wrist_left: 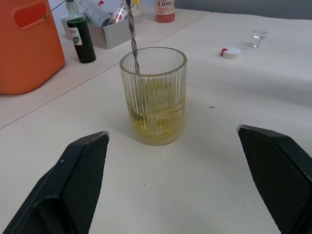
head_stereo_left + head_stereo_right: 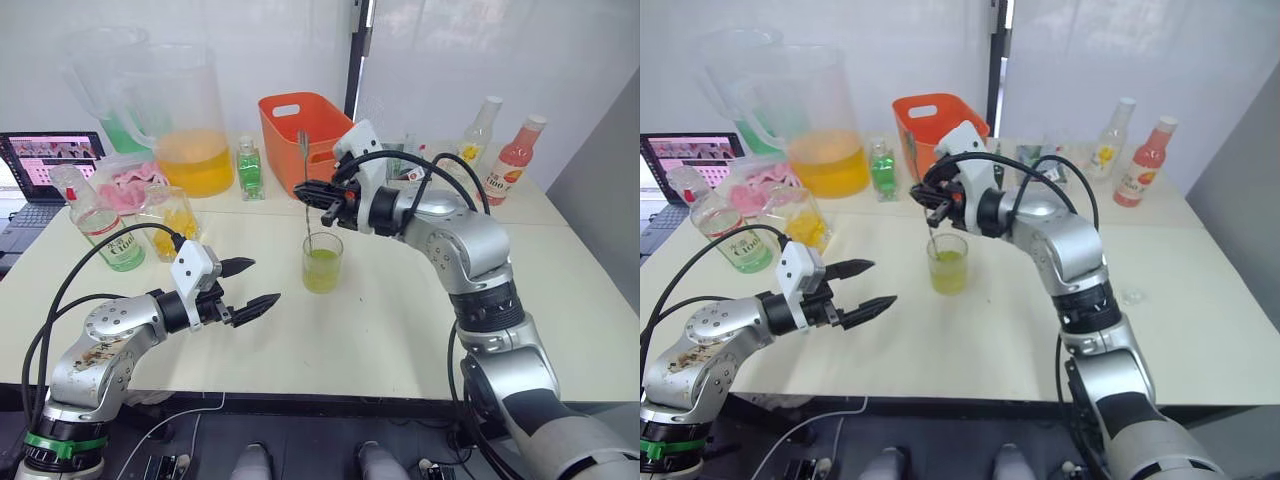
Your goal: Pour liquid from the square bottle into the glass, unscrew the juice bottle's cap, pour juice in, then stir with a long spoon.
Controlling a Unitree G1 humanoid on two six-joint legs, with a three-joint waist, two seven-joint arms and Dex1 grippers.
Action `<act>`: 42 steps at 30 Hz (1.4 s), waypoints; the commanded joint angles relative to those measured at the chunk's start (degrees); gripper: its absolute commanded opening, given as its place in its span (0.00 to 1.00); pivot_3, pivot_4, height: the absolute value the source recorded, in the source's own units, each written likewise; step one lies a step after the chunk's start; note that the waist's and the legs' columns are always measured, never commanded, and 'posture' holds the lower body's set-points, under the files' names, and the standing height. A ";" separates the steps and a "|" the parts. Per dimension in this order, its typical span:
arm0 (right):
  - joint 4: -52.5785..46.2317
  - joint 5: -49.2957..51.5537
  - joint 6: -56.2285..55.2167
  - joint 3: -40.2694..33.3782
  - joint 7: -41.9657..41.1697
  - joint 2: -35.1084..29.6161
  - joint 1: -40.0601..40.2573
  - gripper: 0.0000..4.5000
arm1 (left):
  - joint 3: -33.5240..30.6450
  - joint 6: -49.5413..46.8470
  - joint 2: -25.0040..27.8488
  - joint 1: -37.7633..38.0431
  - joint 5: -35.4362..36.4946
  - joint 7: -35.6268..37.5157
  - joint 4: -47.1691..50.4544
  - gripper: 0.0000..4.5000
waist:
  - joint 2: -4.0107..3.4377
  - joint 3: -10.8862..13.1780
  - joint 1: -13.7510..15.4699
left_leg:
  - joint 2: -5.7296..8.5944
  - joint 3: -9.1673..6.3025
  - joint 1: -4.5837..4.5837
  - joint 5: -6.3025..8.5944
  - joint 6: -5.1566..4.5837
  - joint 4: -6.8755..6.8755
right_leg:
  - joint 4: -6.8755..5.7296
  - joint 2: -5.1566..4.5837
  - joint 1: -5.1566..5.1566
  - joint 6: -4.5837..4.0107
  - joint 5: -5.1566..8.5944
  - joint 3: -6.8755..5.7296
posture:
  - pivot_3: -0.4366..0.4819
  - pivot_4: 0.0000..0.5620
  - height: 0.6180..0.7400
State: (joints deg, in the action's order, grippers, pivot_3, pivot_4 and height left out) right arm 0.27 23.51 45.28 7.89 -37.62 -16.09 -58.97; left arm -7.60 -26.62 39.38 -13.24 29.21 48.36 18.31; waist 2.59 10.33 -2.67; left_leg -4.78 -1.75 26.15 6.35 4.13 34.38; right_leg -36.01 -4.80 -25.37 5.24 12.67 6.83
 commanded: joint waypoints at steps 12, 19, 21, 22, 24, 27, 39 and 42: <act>-6.71 1.77 5.87 -2.55 -0.44 -7.07 0.13 0.00 | 0.88 0.77 0.34 -1.90 -0.32 0.49 0.77 0.99 | 0.00 0.00 -0.06 | -0.01 0.00 -0.02 0.00 0.00 0.00 | 0.01 0.01 -0.01 -0.09 0.12 0.00 | 0.48 0.27 0.81; -4.92 0.01 1.81 -2.43 0.70 -5.63 -0.49 0.00 | 0.95 0.50 0.61 -1.78 -0.28 0.15 1.32 0.99 | 0.00 0.00 0.03 | -0.01 0.00 -0.01 0.00 0.00 0.00 | 0.01 0.02 0.00 -0.08 0.12 0.01 | 0.48 0.27 0.81; -4.32 -0.10 0.97 -2.68 1.11 -4.36 -0.98 0.00 | 1.04 0.45 0.60 -1.78 -0.31 0.04 1.47 0.99 | 0.00 0.00 -0.03 | -0.01 0.00 -0.01 0.00 0.00 0.01 | 0.01 0.02 -0.01 -0.08 0.12 0.01 | 0.48 0.27 0.81; -4.15 -0.20 0.78 -2.70 1.33 -3.91 -1.26 0.00 | 1.05 0.37 0.60 -1.78 -0.28 -0.04 1.60 0.99 | 0.00 0.00 -0.04 | -0.02 0.00 -0.01 0.00 0.00 0.01 | 0.00 0.02 0.00 -0.07 0.11 0.01 | 0.48 0.27 0.81; -3.89 -0.27 0.39 -2.93 1.76 -3.20 -1.66 0.00 | 1.01 0.32 0.66 -1.72 -0.26 -0.15 1.81 0.99 | 0.00 0.00 0.01 | -0.02 0.00 -0.01 0.00 0.00 0.00 | -0.01 0.03 -0.01 -0.05 0.10 0.01 | 0.48 0.27 0.81; -3.84 -0.40 -0.14 -2.82 2.09 -2.44 -1.81 0.00 | 0.99 0.33 0.73 -1.68 -0.28 -0.21 1.93 0.99 | 0.00 0.00 0.02 | -0.02 0.00 -0.01 0.00 0.00 0.01 | -0.01 0.03 -0.01 -0.04 0.09 0.01 | 0.48 0.27 0.81; -3.53 -3.92 -1.69 -0.04 0.47 -5.11 -1.95 0.00 | 1.49 0.75 0.46 -2.71 -1.01 -0.69 0.87 0.99 | 0.00 0.00 0.19 | -0.02 0.00 -0.01 0.00 0.00 0.01 | 0.02 0.03 0.01 -0.09 0.13 0.01 | 0.48 0.27 0.81; -2.84 -4.57 -2.55 -0.01 0.84 -5.09 -1.36 0.00 | 1.30 0.88 0.47 -2.95 -1.21 -0.49 0.35 0.99 | 0.00 0.00 0.10 | -0.02 0.00 -0.01 0.00 0.00 0.00 | 0.01 0.03 -0.01 -0.09 0.12 0.01 | 0.48 0.27 0.81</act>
State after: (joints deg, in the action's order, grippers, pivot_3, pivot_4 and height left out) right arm -1.89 20.16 44.91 8.65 -37.26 -20.89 -59.81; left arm -5.74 -26.53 39.43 -15.18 28.20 47.86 18.00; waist 2.59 10.33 -2.57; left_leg -4.81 -1.75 26.15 6.35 4.13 34.38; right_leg -36.01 -4.76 -25.38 5.15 12.79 6.84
